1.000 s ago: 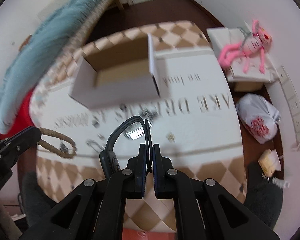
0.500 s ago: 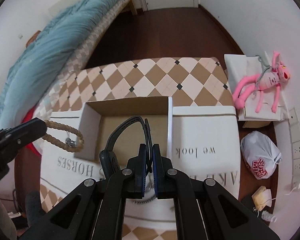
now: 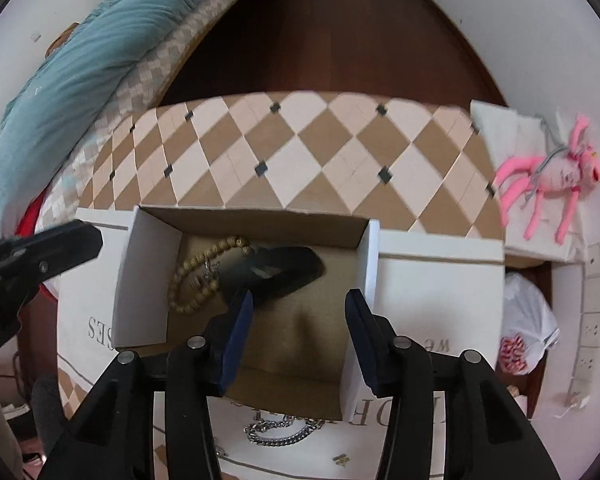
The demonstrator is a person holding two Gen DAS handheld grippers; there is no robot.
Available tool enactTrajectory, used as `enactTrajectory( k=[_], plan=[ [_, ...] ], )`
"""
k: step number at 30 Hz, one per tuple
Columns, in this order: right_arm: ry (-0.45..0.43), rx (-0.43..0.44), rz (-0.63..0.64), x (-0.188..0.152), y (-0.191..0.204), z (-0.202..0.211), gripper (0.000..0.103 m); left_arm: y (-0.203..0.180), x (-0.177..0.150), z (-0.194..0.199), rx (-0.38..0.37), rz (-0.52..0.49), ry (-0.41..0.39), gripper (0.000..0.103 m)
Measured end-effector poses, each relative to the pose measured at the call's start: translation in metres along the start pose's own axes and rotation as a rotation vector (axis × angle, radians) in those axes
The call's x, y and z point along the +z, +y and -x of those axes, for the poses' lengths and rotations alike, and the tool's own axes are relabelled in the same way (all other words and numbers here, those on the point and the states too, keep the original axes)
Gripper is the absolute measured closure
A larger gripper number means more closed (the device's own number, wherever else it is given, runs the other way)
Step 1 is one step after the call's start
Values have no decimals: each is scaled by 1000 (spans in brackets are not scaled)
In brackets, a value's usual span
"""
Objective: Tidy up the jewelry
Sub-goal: 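Carry the band and bead bracelet over the white box and open both tools, then move the right tool down onto the silver chain bracelet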
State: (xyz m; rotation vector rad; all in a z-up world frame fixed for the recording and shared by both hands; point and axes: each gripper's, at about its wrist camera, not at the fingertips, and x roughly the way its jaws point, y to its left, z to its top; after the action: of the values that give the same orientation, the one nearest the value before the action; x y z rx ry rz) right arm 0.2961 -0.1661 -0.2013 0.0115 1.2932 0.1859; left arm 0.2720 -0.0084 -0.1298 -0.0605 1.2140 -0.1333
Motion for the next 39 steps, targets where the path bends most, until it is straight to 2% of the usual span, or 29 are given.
enactTrajectory(
  k=[1, 2, 5, 6, 7, 12, 15, 23, 30, 39],
  plan=[
    [-15, -7, 4, 0, 2, 4, 44, 4, 1, 2, 25, 4, -13, 42],
    [-29, -7, 4, -2, 3, 9, 41, 6, -1, 6, 59, 8, -38, 31],
    [-55, -32, -3, -5, 5, 20, 30, 14, -7, 8, 129, 18, -76, 19],
    [-68, -62, -1, -9, 4, 25, 20, 17, -11, 8, 144, 22, -83, 13],
    [-78, -84, 0, -11, 5, 28, 11, 19, -15, 7, 150, 24, -86, 0],
    [-94, -206, 22, -31, 7, 31, 2, 19, -40, -5, 169, 20, -86, 0],
    [-80, -211, 17, -38, 6, 25, 1, 15, -49, -12, 188, 15, -76, 0],
    [-85, -206, -33, -57, -1, 23, 1, 9, -68, -11, 179, 50, -76, 0],
    [-133, -196, -58, -66, -3, 49, 1, 2, -75, 16, 172, 56, -135, 0],
    [-252, -202, -67, -90, 6, 109, 1, -7, -95, 69, 145, 59, -227, 0]
  ],
)
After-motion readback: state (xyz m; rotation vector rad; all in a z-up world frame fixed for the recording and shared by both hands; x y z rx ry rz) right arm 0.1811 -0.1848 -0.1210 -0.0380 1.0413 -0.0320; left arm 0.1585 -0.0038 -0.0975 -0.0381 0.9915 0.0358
